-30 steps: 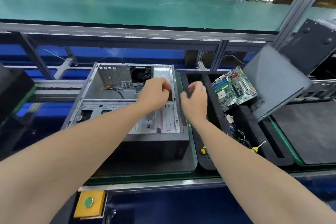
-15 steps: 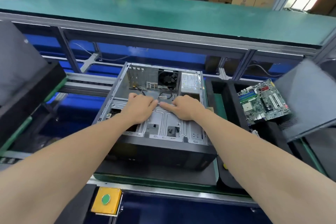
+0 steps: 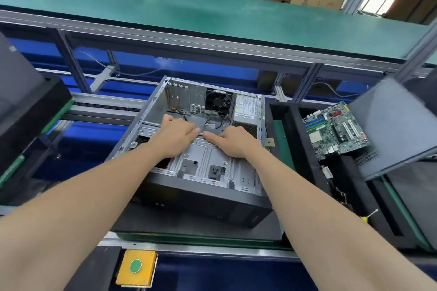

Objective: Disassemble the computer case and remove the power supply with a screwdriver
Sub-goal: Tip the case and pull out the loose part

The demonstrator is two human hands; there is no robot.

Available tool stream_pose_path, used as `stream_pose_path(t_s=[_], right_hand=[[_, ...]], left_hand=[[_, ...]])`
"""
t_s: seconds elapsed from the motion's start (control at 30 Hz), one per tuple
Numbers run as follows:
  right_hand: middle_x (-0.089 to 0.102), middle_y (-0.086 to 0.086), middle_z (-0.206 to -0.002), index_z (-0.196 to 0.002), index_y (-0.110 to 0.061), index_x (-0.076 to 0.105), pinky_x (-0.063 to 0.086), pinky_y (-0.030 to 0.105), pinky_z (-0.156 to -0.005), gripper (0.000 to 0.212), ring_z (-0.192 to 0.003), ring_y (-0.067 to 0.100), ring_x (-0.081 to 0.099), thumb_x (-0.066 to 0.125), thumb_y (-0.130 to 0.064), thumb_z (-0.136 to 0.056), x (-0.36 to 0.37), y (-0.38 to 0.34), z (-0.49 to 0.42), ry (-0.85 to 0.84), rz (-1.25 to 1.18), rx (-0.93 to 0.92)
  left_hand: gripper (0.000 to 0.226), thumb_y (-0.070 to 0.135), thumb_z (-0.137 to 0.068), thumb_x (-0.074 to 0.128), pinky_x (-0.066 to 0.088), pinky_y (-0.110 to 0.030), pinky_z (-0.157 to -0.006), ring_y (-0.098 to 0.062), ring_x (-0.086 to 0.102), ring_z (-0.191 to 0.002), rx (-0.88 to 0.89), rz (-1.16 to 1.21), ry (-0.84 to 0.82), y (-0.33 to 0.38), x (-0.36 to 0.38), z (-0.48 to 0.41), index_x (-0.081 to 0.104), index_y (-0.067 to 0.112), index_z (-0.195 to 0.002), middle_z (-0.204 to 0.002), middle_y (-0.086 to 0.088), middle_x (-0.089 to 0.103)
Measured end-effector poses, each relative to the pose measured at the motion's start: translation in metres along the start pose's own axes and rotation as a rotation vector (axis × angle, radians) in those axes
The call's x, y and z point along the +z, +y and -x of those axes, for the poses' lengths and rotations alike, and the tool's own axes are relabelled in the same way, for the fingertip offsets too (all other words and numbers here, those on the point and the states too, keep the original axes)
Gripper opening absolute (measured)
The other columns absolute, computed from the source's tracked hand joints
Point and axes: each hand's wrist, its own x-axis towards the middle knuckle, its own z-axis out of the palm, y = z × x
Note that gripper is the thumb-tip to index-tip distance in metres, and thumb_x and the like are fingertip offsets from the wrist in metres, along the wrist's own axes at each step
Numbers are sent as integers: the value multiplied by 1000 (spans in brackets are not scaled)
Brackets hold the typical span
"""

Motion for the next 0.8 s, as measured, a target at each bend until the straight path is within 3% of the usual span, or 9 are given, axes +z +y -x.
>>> stream_pose_path(t_s=[0.2, 0.37, 0.43, 0.5, 0.6, 0.67, 0.73, 0.8], right_hand=[[52, 4, -68, -56, -19, 44, 41, 37, -60, 77, -70, 28, 58, 32, -84, -96, 18, -31, 0, 72, -120, 170], [67, 9, -94, -77, -13, 59, 44, 37, -62, 79, -86, 32, 65, 34, -86, -94, 31, -51, -7, 102, -216, 324], [69, 9, -104, -98, -10, 69, 45, 37, -65, 82, -93, 32, 66, 36, -86, -94, 35, -58, -7, 126, -252, 364], [67, 9, -107, -110, -8, 67, 45, 37, -69, 84, -94, 31, 64, 36, -84, -94, 38, -64, -8, 140, -255, 386], [66, 14, -110, -116, -3, 65, 42, 37, -70, 82, -92, 31, 59, 33, -77, -101, 36, -68, -9, 132, -232, 321], [65, 13, -92, -94, -2, 65, 38, 35, -64, 70, -82, 29, 57, 37, -65, -107, 31, -67, -10, 132, -213, 184], [54, 7, -65, -63, -10, 51, 33, 36, -58, 57, -65, 25, 50, 50, -47, -107, 20, -62, -10, 189, -189, 36], [57, 5, -65, -63, -13, 54, 42, 37, -64, 41, -67, 25, 52, 62, -30, -99, 5, -53, -13, 235, -152, -97]], left_hand=[[45, 42, -108, 34, 26, -40, -88, -15, 47, -79, 125, 90, -130, -36, -12, -16, 46, 24, -70, -70, 3, 52], [39, 36, -109, 35, 23, -38, -94, -8, 47, -83, 174, 50, -192, -46, -28, -19, 48, 24, -75, -76, 4, 53], [38, 35, -109, 34, 23, -41, -96, -13, 47, -87, 157, -34, -186, -45, -33, -18, 46, 28, -74, -80, 5, 51], [38, 36, -109, 32, 25, -43, -97, -16, 47, -94, 104, -93, -168, -41, -37, -15, 44, 30, -73, -85, 6, 48], [35, 36, -108, 30, 23, -41, -103, -20, 46, -113, -46, -110, -119, -30, -31, -9, 62, 30, -96, -104, 3, 50], [30, 29, -106, 34, 24, -40, -105, -20, 48, -120, -127, -81, -52, -16, -26, -7, 64, 27, -106, -115, 1, 54], [20, 21, -99, 43, 28, -39, -100, -24, 55, -114, -193, -39, 30, 5, -20, -6, 63, 24, -99, -110, -2, 61], [17, 16, -93, 47, 33, -39, -90, -32, 60, -103, -273, 39, 109, 26, -16, -4, 63, 21, -95, -101, -8, 67]])
